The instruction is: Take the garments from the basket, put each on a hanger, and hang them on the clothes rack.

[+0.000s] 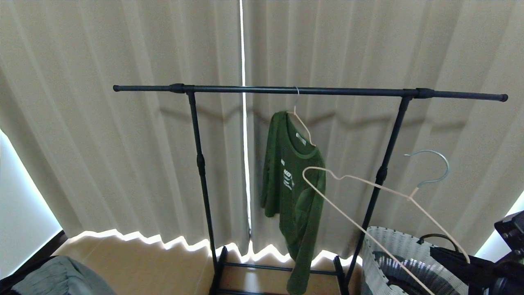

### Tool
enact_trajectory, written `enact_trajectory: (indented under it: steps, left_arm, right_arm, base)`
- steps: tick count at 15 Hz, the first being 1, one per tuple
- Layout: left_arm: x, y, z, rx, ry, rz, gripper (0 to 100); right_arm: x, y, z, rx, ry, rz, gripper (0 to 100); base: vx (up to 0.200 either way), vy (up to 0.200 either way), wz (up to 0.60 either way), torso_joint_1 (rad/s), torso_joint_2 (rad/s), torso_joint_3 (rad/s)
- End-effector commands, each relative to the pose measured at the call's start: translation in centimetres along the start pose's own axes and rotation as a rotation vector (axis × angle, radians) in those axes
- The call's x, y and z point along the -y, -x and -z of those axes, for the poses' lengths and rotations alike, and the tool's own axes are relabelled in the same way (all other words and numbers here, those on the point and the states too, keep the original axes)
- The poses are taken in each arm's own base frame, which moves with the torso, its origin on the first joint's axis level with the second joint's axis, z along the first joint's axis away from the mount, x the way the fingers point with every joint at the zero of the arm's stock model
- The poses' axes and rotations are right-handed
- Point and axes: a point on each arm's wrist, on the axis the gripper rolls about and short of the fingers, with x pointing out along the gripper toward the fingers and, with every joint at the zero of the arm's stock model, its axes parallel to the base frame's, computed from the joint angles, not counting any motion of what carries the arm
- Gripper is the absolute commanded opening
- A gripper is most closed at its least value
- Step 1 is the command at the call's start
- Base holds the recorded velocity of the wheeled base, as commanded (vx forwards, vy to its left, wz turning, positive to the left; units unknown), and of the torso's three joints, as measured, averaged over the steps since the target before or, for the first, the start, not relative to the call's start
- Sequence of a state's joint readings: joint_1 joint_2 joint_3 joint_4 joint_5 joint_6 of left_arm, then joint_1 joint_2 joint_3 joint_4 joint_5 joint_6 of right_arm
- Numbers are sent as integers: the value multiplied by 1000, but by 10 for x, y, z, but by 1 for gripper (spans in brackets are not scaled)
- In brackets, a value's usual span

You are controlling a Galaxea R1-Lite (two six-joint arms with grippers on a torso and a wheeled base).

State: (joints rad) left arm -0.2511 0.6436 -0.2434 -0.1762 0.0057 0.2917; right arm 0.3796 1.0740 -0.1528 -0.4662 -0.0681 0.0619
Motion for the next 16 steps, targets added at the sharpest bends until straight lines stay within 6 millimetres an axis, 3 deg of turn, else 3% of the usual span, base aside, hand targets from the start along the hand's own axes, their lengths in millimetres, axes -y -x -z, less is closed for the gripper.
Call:
enact_trajectory:
  steps: [1,3,6,10,13,16]
  left_arm:
    - [-1,-9,-3,-40,0,12,0]
    - [-5,-26,-17,-79,0,29,0]
    - [-11,-65,-55,-106,-7,67,0]
    - [-20,-114,-94,-112,-4,47,0]
    - [-25,-146,-109,-154,52,-73,0]
    - [-27,-159,-112,-188,70,-127,0]
  right_arm:
    - [-8,5,4,6,34,-75,0]
    - [-12,1,-9,24,33,-140,0]
    - [-18,-10,-28,35,31,-198,0]
    - [-40,-28,-56,27,0,-275,0]
    - [-69,-23,-62,1,-57,-415,0]
    - [-93,-11,-57,-55,-19,-538,0]
  base:
    - [0,0,0,0,0,0]
    - [0,0,0,0,0,0]
    - [0,0,0,0,0,0]
    - [0,0,0,0,0,0]
    - [0,0,0,0,0,0]
    - [0,0,0,0,0,0]
